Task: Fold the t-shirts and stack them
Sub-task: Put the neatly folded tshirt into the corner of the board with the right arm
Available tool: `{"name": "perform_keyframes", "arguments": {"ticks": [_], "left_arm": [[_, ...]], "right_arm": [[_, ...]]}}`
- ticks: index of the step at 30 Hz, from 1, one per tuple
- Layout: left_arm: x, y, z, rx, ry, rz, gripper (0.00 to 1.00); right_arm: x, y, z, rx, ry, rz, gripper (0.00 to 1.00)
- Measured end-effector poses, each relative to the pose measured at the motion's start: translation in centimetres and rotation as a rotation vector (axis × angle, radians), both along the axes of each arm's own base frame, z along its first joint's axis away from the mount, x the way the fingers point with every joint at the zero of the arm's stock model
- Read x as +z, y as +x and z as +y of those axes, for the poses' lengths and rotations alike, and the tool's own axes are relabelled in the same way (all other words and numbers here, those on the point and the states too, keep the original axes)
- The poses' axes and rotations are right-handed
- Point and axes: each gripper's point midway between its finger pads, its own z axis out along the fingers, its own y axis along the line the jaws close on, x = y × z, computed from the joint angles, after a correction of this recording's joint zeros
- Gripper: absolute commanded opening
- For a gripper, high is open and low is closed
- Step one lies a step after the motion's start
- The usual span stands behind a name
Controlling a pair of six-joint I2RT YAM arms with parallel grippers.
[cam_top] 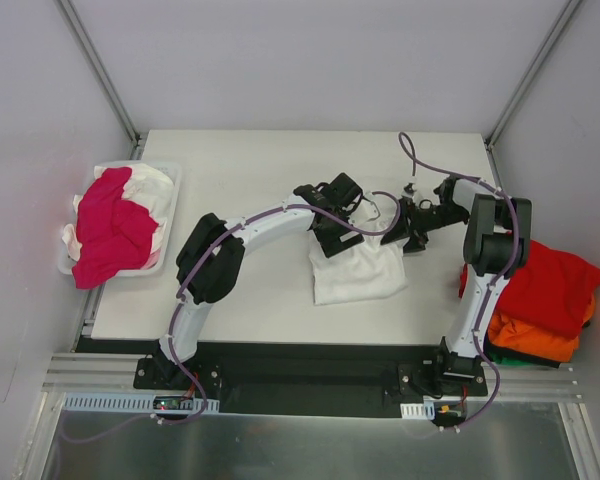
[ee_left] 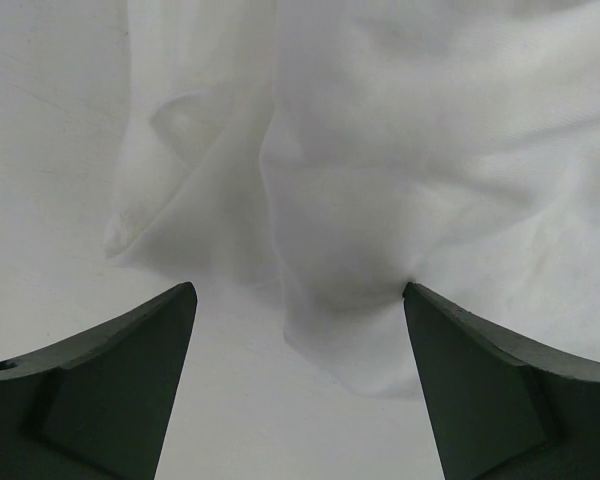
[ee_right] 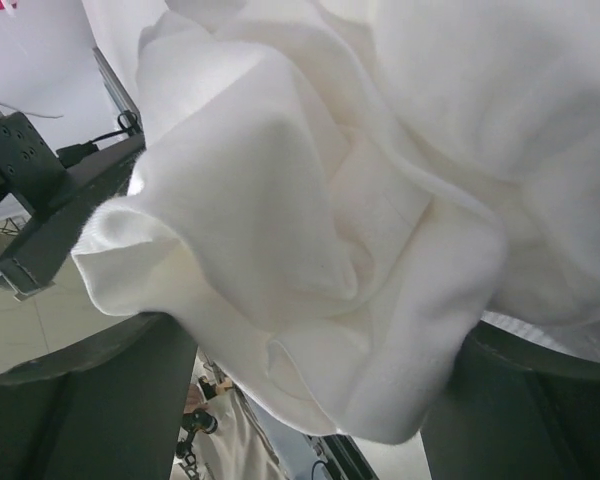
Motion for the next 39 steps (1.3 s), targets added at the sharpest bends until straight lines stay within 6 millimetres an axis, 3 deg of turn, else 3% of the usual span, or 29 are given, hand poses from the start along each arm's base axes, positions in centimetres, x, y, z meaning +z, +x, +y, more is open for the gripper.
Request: {"name": "perform_keyframes", "arguments": {"ticks": [17, 21, 22, 24, 25, 28, 39], "left_arm": [[-0.2, -0.1, 0.2, 0.001, 0.005, 0.005, 0.85], [-0.2, -0.1, 0.2, 0.001, 0.006, 0.005, 0.85], [-0.2, -0.1, 0.2, 0.001, 0.005, 0.005, 0.85], [-0.2, -0.1, 0.2, 0.001, 0.005, 0.005, 0.85], [-0.2, -0.1, 0.2, 0.001, 0.005, 0.005, 0.85], [-0.3, -0.1, 0.2, 0.002, 0.007, 0.006, 0.85], [0.0, 0.5, 1.1, 0.025, 0.019, -0.011, 0.84]], "right_arm": [[-1.0, -0.1, 1.9, -0.010, 0.019, 0.013, 0.77], [-1.1, -0.2, 2.2, -0.001, 0.019, 0.009, 0.66], [-1.1, -0.2, 2.3, 0.001, 0.018, 0.007, 0.52], [-1.1, -0.2, 2.5, 0.008, 0.018, 0.004, 0.36], [-1.1, -0.2, 2.6, 0.008, 0.019, 0.008, 0.20], [-1.1, -0.2, 2.8, 0.012, 0.020, 0.007, 0.01], [-0.9, -0.4, 2.3, 0.020, -0.036, -0.004, 0.01]]}}
